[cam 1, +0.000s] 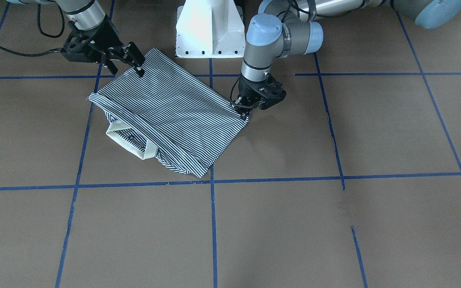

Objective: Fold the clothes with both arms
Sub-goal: 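Rotate the shirt upright with the right gripper while the left arm lifts away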

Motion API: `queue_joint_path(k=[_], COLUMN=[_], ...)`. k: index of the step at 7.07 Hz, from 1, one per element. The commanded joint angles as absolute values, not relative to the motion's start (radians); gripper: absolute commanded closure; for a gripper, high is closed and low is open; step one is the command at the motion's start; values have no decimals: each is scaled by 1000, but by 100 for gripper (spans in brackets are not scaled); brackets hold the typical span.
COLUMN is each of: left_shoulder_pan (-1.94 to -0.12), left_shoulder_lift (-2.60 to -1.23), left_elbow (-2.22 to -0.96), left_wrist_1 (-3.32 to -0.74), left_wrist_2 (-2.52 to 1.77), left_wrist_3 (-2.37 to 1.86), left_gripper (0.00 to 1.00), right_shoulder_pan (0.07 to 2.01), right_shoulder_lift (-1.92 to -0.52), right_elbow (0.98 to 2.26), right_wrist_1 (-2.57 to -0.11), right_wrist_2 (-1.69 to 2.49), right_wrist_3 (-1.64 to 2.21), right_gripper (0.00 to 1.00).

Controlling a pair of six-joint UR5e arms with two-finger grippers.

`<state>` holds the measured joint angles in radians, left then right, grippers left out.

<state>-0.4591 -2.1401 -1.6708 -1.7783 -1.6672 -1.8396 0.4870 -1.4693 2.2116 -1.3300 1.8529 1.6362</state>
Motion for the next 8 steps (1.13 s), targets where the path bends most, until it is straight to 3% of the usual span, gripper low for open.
queue_joint_path(k=[1, 6, 8], left_shoulder_pan=[-543, -655, -675], left_shoulder_lift=[-2170, -2415, -2427], left_elbow=[-1611, -1213, -1062], left_wrist_1=[-1789, -2038, -2230], left_wrist_2=[-1628, -1618, -1560], left_wrist_3=[-1760, -1582, -1516], left_gripper=[100, 100, 100], right_shoulder_pan=[485, 485, 485], right_shoulder_lift=[-1468, -1460, -1453], right_elbow=[2207, 2203, 2204], right_wrist_1=[-1330, -1330, -1330], right_wrist_2=[1847, 1836, 1835], right_wrist_3=[1637, 1638, 1643], right_gripper=[0, 0, 0])
